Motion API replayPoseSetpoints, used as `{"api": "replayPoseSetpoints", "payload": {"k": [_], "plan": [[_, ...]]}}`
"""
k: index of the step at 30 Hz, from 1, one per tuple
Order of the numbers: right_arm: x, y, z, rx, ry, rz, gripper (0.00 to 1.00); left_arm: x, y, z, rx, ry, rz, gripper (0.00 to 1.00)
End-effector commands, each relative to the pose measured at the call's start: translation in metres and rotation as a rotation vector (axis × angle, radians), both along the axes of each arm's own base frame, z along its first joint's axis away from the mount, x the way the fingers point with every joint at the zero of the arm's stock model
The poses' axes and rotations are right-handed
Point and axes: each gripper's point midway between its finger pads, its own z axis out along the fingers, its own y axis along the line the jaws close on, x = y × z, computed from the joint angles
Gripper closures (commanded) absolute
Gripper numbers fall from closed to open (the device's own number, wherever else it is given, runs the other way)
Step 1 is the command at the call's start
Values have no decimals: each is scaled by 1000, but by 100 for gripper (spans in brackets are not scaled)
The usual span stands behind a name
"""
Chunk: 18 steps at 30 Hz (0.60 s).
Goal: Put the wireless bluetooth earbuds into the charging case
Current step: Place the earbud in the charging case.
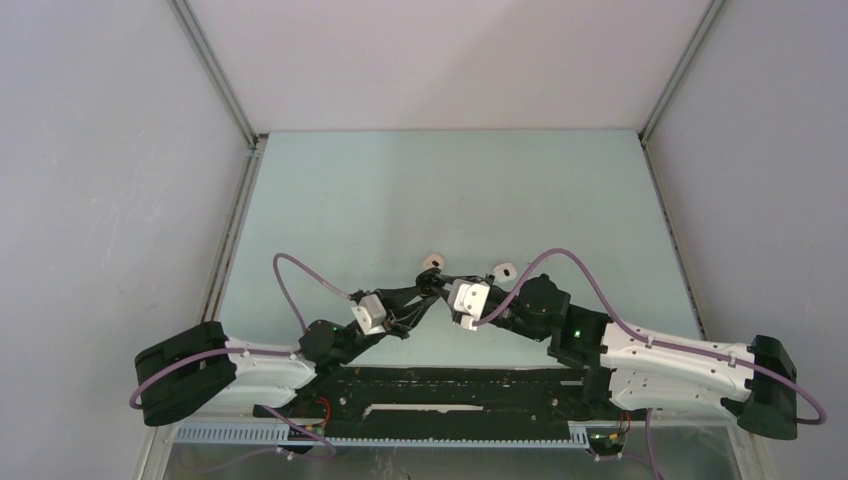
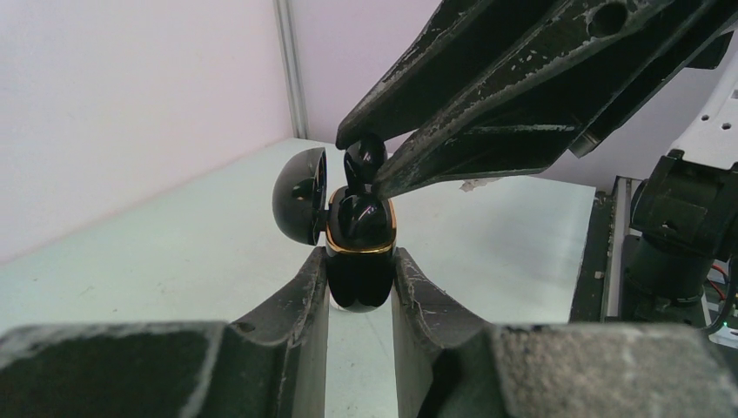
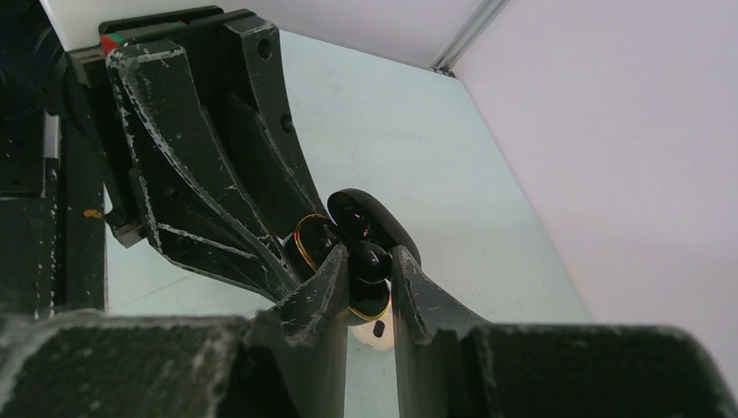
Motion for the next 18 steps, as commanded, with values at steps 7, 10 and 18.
{"api": "replayPoseSetpoints", "payload": {"k": [7, 10, 18], "plan": [[6, -3, -6, -39, -70, -24, 100, -3, 7, 25, -67, -70, 15, 100], [9, -5, 0, -12, -66, -46, 100, -2, 6, 25, -67, -68, 16, 100], [14, -11, 2, -32, 37, -47, 100, -1, 6, 24, -63, -65, 21, 100]]}}
